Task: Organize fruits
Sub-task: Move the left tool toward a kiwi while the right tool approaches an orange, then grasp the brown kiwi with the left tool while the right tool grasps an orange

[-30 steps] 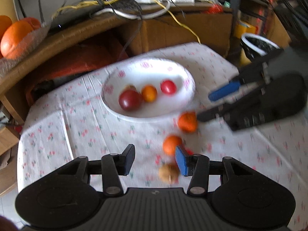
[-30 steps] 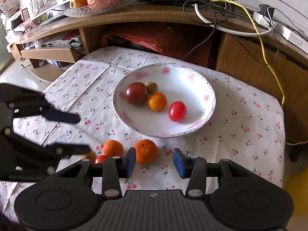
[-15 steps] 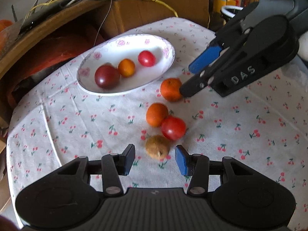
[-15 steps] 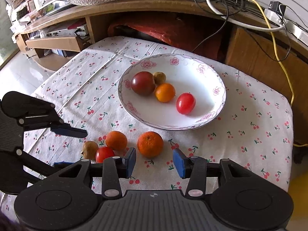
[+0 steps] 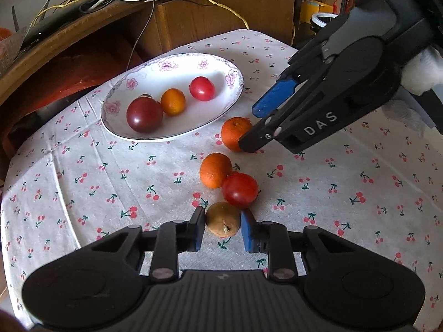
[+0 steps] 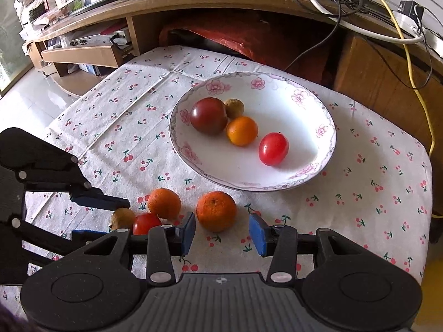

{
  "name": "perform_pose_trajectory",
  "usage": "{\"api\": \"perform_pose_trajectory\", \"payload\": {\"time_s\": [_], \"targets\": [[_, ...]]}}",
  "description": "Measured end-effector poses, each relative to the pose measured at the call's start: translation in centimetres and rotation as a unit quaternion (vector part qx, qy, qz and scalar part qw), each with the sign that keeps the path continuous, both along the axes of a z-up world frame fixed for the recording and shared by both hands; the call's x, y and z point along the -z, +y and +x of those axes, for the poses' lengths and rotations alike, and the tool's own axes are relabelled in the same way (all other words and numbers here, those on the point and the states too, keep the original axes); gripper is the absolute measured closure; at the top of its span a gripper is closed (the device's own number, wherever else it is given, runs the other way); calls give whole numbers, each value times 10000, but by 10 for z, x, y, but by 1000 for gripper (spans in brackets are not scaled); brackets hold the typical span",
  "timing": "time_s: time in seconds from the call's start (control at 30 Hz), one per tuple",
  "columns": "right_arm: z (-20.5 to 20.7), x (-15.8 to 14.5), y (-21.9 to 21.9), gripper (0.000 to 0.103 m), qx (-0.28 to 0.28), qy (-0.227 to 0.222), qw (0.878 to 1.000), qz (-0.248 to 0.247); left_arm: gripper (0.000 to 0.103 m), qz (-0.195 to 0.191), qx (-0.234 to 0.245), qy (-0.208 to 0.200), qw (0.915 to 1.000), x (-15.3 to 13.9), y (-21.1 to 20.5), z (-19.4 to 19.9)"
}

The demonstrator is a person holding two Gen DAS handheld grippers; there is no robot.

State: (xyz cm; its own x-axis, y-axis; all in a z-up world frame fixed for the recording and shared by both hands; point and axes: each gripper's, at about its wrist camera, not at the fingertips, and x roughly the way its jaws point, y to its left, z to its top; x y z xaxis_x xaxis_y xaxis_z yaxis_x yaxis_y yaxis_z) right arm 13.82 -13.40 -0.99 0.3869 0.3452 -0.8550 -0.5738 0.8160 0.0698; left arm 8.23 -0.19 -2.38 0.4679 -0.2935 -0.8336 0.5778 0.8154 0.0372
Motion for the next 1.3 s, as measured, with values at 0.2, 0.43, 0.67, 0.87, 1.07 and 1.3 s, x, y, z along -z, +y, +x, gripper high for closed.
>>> {"api": "perform_pose_trajectory", "payload": {"time_s": [0.2,0.43,0.67,0.87,1.07,1.3], "targets": [[5,7,6,63,-17,38,10000,13,68,-68,-87,-11,9999,-3,5,-1],[11,15,17,69,-72,46,10000,-38,67,-66,-152,45,9999,-1,6,1],[11,13,20,74,-99,36,9999,-49,67,-135,-218,103,9996,0,9,3],[13,13,21,74,-65,63,10000,-31,67,-61,-223,57,9997,-1,6,1],[13,13,23,73,-85,42,9999,-82,67,-67,-283,82,9995,-1,6,0],[7,12,29,75,-141,-67,9994,-323,67,-84,-445,141,9989,-1,6,2]]}}
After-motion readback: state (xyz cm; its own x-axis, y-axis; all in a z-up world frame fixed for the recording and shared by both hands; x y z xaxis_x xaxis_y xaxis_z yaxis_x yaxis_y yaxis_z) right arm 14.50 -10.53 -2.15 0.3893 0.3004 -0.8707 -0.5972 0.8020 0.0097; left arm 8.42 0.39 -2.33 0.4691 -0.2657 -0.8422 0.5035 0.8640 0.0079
